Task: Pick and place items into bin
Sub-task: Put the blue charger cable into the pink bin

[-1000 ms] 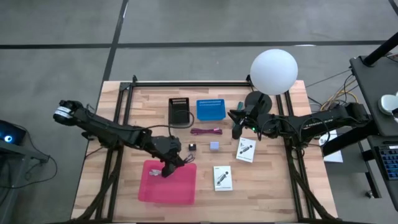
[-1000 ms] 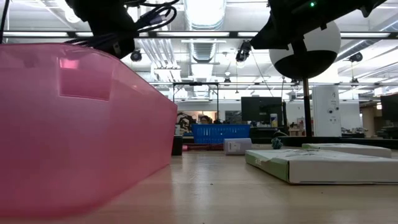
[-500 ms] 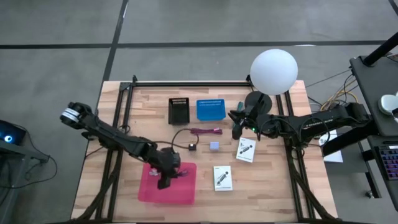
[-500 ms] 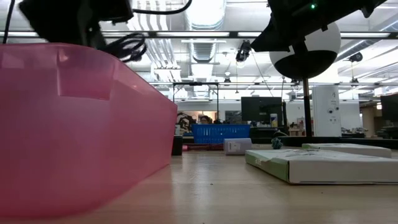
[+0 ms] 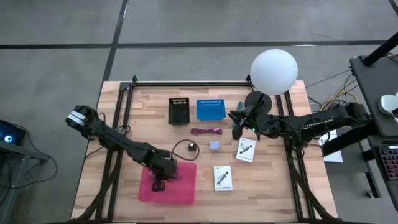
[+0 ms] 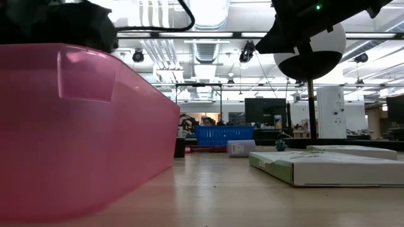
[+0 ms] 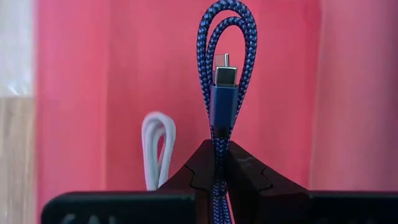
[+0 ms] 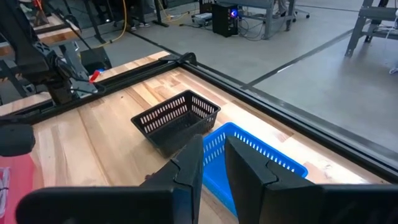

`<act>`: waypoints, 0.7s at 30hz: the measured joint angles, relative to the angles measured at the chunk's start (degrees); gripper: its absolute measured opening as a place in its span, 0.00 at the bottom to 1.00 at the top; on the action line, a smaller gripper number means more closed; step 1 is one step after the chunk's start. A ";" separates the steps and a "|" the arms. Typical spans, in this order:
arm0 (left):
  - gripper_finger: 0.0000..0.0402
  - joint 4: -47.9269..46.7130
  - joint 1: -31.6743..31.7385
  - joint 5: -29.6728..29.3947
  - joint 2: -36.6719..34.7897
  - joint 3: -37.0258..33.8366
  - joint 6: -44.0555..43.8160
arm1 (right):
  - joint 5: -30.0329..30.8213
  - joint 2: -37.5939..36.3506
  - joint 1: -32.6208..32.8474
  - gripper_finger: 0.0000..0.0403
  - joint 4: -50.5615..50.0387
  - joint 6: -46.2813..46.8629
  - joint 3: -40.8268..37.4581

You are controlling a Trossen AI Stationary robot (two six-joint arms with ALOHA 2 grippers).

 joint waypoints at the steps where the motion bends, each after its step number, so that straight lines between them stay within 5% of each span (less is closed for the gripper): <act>1: 0.03 -0.17 -0.02 0.49 0.57 0.00 0.42 | -0.03 0.00 0.00 0.14 -0.27 0.00 0.00; 21: 0.03 -1.04 -0.20 2.13 6.38 0.46 2.87 | -0.33 0.00 0.11 0.14 -0.49 0.00 -0.04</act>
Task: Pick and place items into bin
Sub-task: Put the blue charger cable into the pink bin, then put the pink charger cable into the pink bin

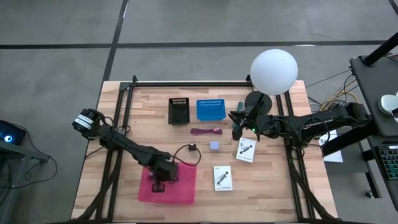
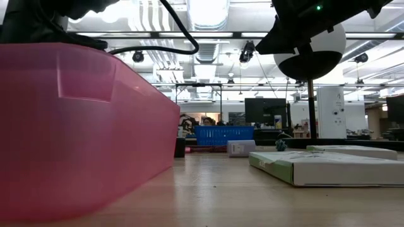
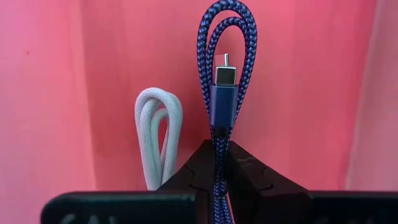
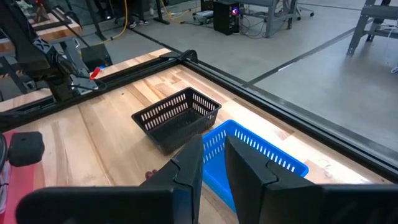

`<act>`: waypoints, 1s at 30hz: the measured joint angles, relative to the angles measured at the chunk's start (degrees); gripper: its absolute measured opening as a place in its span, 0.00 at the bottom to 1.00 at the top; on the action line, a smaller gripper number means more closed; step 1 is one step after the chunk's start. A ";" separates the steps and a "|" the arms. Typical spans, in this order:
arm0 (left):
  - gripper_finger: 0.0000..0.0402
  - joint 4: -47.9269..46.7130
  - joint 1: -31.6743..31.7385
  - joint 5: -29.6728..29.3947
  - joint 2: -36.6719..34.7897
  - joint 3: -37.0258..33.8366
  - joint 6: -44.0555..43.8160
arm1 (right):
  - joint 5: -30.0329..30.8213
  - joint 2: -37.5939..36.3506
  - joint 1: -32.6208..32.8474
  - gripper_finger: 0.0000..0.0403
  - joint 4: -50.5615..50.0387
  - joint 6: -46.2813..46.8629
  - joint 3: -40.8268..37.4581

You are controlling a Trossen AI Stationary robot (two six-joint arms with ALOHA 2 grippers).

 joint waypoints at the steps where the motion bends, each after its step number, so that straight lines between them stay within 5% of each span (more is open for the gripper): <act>1: 0.03 0.05 0.00 0.09 0.00 0.08 -0.02 | 0.00 0.00 0.00 0.14 0.00 0.00 0.00; 8: 0.10 0.11 0.00 0.39 -0.02 0.06 -0.09 | 0.00 0.00 0.00 0.14 0.00 0.00 0.00; 23: 0.47 0.10 0.05 6.46 -0.71 2.63 -0.13 | 0.02 0.00 0.00 0.14 -0.15 -0.01 -0.02; 30: 0.51 0.16 0.13 6.94 -3.98 5.19 -0.11 | 0.04 0.00 0.00 0.14 -0.25 -0.02 -0.02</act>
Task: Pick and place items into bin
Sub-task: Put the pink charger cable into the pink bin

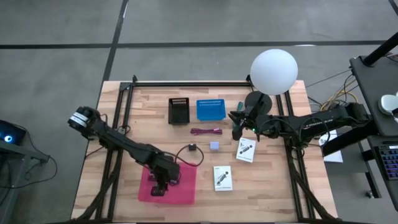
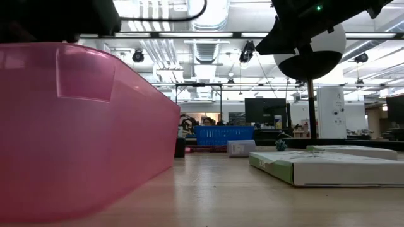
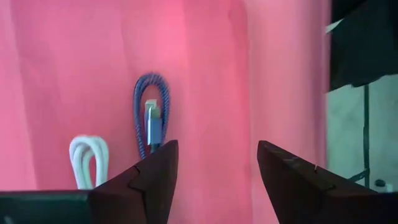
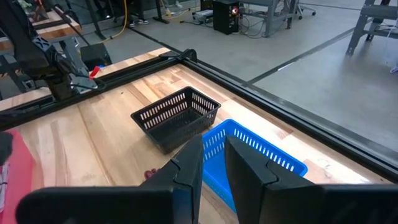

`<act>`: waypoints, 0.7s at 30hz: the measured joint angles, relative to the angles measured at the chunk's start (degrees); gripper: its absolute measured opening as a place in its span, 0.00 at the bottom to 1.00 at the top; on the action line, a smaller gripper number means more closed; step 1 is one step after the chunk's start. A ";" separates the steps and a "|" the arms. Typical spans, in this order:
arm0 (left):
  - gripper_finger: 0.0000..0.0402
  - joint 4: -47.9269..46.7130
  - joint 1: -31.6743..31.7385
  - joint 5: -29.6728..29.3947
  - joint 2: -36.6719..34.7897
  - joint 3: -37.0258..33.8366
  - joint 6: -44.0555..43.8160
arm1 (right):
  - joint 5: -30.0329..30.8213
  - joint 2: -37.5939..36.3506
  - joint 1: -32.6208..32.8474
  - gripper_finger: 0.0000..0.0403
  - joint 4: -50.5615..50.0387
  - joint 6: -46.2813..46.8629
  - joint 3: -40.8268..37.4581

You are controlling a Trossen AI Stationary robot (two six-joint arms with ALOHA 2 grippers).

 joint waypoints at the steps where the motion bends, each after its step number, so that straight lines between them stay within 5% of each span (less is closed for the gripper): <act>1: 0.51 0.02 0.02 -0.04 -0.57 0.14 -0.02 | 0.00 0.00 0.00 0.14 -0.08 0.01 0.00; 10: 0.51 3.16 2.72 -7.02 -4.12 0.70 2.01 | 0.15 -0.02 0.00 0.14 -1.43 0.00 -0.02; 21: 0.51 5.96 7.74 -7.73 -4.35 0.66 4.64 | 0.13 -0.02 0.00 0.14 -2.34 2.22 -0.02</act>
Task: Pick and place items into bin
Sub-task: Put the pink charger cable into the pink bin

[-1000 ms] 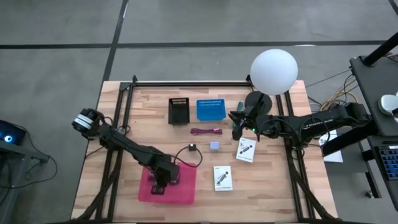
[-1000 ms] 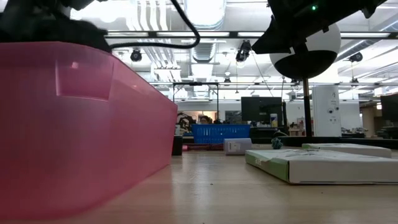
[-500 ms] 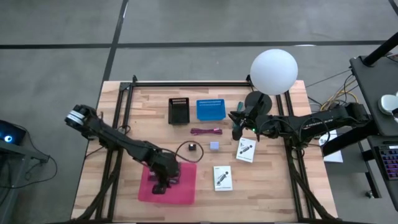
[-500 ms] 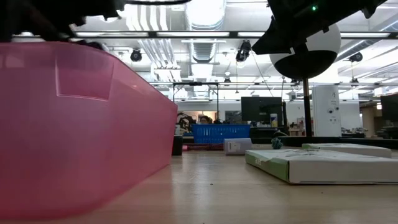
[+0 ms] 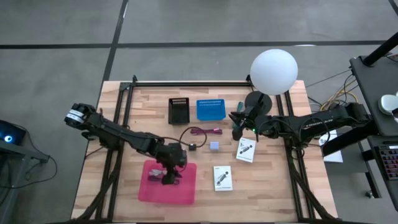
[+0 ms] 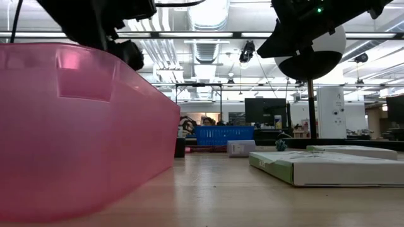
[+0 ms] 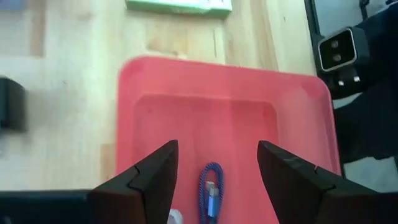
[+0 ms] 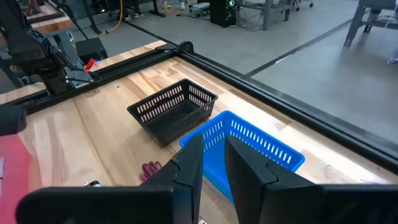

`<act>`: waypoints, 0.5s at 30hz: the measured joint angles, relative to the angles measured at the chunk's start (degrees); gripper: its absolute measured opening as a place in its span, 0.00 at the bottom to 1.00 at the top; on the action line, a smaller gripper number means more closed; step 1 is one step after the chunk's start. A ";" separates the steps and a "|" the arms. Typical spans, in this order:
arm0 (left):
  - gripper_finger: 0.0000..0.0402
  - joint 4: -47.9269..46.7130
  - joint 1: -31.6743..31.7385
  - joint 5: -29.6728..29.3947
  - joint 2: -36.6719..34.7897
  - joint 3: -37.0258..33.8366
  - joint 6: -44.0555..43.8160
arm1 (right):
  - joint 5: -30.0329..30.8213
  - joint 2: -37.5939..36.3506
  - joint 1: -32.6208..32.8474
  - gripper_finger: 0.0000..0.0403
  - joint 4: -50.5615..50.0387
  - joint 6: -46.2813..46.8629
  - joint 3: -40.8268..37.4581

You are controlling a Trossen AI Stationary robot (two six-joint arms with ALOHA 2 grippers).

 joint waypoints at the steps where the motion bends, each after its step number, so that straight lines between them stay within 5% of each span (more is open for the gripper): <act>1: 0.51 0.00 0.35 -0.31 -0.02 0.04 0.90 | 0.00 0.00 0.00 0.14 -0.19 0.09 0.00; 15: 0.51 0.07 9.73 -6.66 -0.04 1.71 9.44 | -0.01 0.00 0.00 0.14 -0.19 0.42 0.00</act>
